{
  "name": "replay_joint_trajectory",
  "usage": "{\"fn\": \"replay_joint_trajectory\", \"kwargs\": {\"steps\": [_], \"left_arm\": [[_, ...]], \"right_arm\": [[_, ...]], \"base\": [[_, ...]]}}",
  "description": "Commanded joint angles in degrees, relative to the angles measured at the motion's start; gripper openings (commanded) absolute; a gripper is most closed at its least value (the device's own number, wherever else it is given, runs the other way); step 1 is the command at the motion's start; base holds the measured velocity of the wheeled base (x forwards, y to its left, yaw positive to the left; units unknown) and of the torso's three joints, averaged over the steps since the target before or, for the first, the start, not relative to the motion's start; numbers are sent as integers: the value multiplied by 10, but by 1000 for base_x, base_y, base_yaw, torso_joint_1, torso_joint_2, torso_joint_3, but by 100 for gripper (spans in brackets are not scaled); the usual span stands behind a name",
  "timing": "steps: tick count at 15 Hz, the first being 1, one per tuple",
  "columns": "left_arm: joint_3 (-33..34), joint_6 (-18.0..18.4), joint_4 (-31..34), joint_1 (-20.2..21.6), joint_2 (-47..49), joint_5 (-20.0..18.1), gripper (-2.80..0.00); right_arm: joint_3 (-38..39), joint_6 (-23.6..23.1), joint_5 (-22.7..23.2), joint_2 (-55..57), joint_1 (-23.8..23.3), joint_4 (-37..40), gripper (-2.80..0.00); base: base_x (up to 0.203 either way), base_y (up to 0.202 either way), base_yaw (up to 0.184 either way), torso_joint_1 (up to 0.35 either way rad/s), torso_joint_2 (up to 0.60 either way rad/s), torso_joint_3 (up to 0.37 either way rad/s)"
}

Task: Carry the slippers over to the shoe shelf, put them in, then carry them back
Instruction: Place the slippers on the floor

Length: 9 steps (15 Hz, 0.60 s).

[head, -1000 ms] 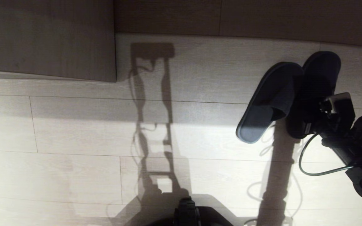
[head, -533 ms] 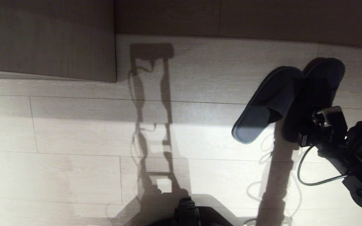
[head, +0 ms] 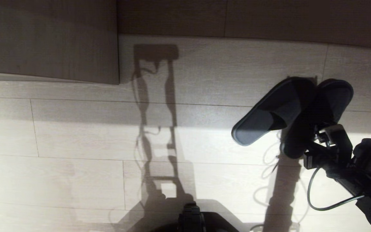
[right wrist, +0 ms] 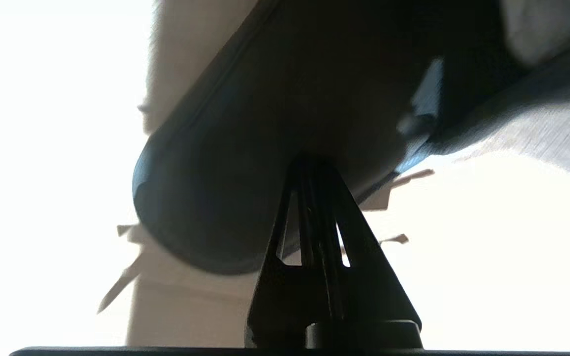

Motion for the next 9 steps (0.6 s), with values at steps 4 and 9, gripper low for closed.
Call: {"fn": "replay_joint_trajectory", "kwargs": {"steps": [4, 9], "left_arm": [[0, 0, -1, -1, -1, 0, -280], [0, 0, 0, 0, 0, 0, -280]], "right_arm": [[16, -1, 0, 0, 30, -7, -280], [33, 5, -2, -54, 122, -3, -280]], "base": [[0, 0, 0, 0, 0, 0], [0, 0, 0, 0, 0, 0]]}}
